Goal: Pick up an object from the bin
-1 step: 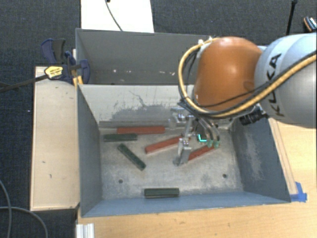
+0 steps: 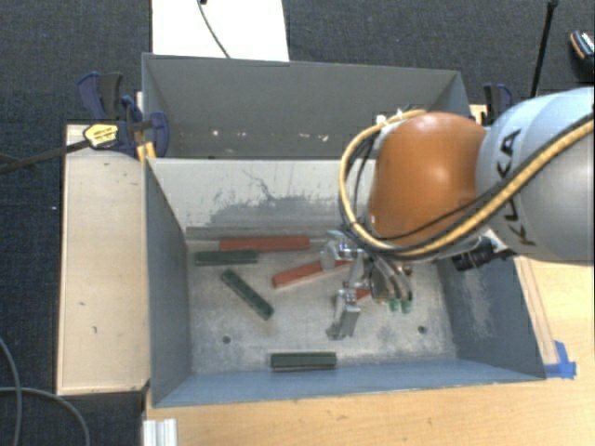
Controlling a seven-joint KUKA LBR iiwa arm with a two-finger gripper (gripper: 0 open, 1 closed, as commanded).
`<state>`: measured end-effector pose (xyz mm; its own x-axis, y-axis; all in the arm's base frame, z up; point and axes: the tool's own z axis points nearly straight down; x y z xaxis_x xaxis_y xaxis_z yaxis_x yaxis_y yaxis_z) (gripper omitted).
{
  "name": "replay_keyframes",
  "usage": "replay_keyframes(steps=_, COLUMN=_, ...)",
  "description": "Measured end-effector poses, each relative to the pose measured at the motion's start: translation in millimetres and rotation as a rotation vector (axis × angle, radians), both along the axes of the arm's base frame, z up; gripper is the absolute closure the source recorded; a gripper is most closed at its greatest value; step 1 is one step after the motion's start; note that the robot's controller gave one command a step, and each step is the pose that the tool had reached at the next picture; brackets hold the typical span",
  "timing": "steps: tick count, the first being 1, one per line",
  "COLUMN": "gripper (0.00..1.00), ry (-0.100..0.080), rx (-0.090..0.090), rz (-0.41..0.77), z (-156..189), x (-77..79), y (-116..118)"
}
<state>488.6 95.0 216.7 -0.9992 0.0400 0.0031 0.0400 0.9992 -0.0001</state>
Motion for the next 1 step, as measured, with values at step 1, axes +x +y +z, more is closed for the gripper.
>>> replay_keyframes(steps=1, gripper=0.0, ry=0.002, rx=-0.001, rz=-0.09, z=-114.6, x=39.8, y=-28.0)
